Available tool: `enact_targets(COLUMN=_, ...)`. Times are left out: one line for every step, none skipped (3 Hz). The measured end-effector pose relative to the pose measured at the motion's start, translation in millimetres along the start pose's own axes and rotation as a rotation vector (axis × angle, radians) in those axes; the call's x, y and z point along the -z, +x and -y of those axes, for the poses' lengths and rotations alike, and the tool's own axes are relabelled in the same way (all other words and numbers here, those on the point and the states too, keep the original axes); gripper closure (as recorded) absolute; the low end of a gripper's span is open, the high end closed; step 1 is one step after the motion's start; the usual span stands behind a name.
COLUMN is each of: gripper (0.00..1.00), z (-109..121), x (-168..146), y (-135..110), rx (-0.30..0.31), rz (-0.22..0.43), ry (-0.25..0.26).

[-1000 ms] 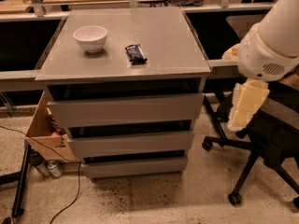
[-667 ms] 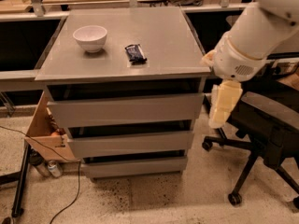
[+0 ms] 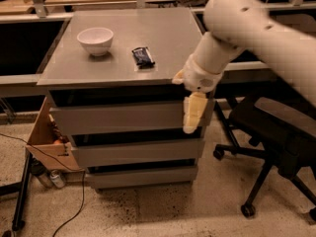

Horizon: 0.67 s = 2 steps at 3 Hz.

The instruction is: Open top drawer

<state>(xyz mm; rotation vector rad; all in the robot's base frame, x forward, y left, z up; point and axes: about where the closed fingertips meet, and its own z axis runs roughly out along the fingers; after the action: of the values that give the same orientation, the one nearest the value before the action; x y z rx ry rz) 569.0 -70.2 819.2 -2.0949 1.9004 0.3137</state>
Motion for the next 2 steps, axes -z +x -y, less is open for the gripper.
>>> enact_targets(gripper=0.0, z=14.9, x=-36.5, y=-12.0, rx=0.025, rz=0.037, ry=-0.052)
enact_targets(gripper=0.0, z=23.3, x=-71.5, y=-30.3, rx=0.047, rz=0.091, ry=-0.118)
